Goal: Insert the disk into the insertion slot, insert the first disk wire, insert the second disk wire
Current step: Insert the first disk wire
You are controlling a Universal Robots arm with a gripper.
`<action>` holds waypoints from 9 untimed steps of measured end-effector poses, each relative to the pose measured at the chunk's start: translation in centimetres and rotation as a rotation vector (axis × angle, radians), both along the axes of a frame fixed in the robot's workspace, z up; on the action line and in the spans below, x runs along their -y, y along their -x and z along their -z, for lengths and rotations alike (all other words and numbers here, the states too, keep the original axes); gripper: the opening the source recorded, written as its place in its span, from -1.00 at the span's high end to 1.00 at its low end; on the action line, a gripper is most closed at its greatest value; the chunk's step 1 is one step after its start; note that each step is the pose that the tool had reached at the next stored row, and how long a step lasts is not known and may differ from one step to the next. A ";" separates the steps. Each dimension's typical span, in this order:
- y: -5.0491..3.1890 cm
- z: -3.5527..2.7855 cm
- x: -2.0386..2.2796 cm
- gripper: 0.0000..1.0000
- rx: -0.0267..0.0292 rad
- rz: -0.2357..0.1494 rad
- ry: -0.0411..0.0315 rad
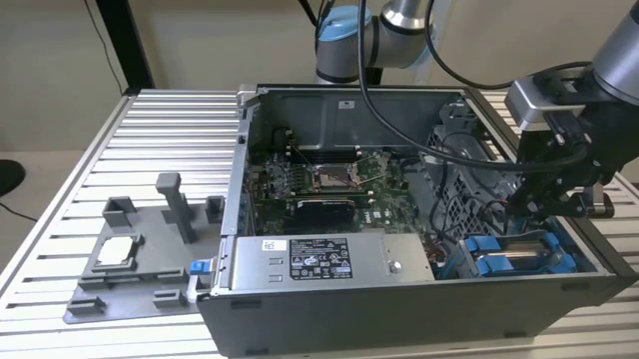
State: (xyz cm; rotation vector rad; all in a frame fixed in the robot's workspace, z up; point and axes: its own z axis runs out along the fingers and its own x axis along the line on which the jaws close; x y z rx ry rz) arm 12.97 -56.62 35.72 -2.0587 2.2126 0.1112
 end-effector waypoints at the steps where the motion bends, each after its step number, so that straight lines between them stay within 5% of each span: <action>1: 0.00 -0.01 0.00 1.00 0.0000 0.000 0.0002; 9: 0.00 -0.02 0.01 1.00 -0.0001 0.000 0.0000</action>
